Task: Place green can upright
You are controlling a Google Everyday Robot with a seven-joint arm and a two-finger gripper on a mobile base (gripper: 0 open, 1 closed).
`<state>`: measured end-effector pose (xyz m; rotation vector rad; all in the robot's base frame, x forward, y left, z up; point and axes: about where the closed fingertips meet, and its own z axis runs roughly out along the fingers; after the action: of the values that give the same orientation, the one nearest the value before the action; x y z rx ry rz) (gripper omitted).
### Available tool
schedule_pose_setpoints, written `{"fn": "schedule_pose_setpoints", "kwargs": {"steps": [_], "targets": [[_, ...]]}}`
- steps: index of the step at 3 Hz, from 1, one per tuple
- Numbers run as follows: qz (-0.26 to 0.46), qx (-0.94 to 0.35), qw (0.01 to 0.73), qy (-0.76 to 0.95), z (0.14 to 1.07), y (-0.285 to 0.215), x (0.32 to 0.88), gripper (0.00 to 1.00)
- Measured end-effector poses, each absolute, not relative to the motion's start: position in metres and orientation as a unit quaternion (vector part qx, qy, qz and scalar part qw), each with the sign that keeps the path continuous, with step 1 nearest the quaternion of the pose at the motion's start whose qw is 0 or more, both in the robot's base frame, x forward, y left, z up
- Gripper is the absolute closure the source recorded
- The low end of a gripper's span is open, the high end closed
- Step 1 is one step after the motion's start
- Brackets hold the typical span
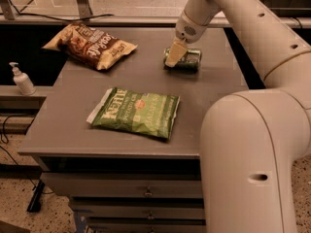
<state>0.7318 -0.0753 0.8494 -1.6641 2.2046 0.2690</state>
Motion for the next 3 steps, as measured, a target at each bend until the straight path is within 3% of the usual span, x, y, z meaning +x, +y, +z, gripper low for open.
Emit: {"fn": "schedule_pose_setpoints", "kwargs": {"steps": [1,3], "targets": [[0.115,-0.588,0.216,0.771,0.859,-0.079,0.733,1.0],[0.224,-0.528,0.357,0.737,0.896,-0.108,0.749,1.0]]}}
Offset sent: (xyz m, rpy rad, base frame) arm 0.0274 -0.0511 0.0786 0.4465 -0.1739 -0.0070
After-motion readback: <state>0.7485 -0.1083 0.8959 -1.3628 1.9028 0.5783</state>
